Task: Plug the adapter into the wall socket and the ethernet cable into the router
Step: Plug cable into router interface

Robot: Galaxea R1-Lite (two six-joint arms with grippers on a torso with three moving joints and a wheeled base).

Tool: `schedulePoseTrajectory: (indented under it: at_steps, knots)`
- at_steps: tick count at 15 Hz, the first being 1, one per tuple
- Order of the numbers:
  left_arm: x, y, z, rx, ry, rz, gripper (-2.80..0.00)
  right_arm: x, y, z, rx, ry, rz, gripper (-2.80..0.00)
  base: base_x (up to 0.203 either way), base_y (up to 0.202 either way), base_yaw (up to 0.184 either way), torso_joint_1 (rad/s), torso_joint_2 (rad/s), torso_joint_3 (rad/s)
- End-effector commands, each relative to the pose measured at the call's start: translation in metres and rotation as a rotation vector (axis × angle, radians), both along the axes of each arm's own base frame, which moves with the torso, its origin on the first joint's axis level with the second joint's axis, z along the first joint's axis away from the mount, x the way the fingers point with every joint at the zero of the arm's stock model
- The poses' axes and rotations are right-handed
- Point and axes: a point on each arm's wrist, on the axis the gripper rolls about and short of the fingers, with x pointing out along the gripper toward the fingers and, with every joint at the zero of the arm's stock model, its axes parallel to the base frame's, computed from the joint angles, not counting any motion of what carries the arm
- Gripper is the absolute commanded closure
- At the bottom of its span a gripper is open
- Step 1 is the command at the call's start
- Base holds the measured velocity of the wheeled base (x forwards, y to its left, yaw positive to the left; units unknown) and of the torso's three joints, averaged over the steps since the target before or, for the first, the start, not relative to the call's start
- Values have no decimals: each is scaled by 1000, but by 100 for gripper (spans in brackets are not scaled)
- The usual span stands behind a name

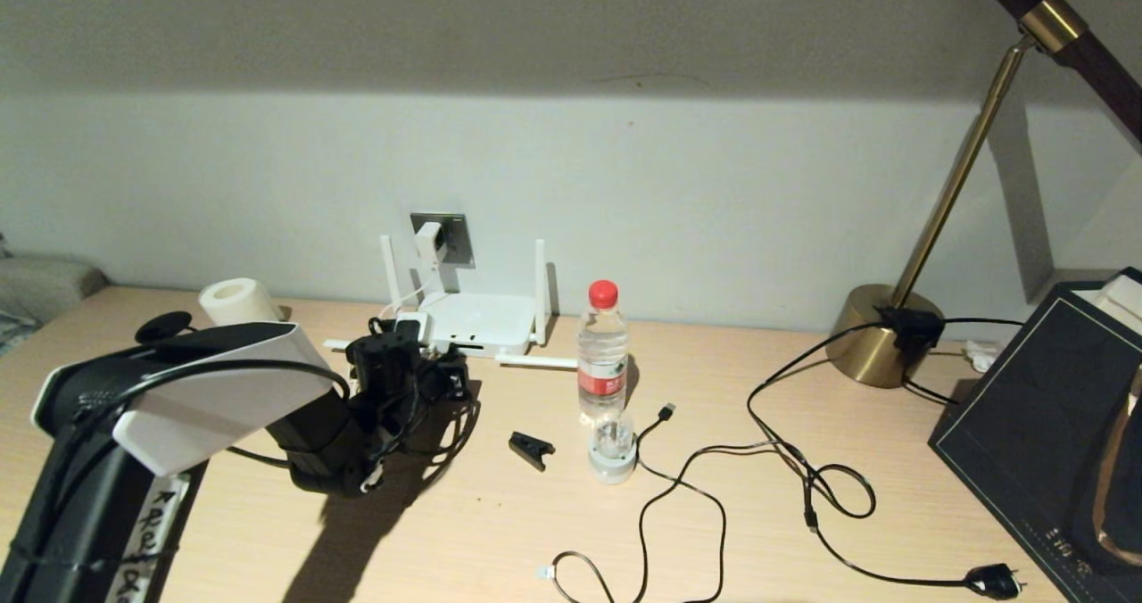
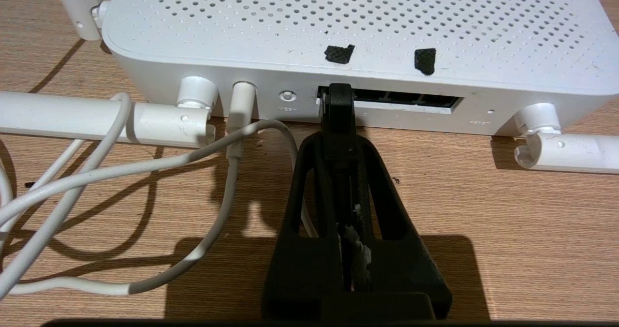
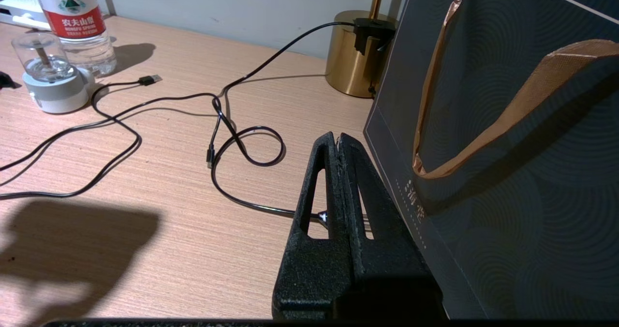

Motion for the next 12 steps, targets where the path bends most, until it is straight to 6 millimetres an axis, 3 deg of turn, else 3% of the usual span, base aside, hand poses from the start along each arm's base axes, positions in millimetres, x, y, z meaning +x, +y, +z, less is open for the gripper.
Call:
schedulePoseTrajectory:
  at_steps: [1,12]
  knots:
    - [0,0,4,-4,-13,-2,0,3,0,-10,-1,37,0,0,0,0,0,0,0,0]
    - [-2,0,2,24,-13,-9,0,3,0,-10,-1,36,0,0,0,0,0,0,0,0]
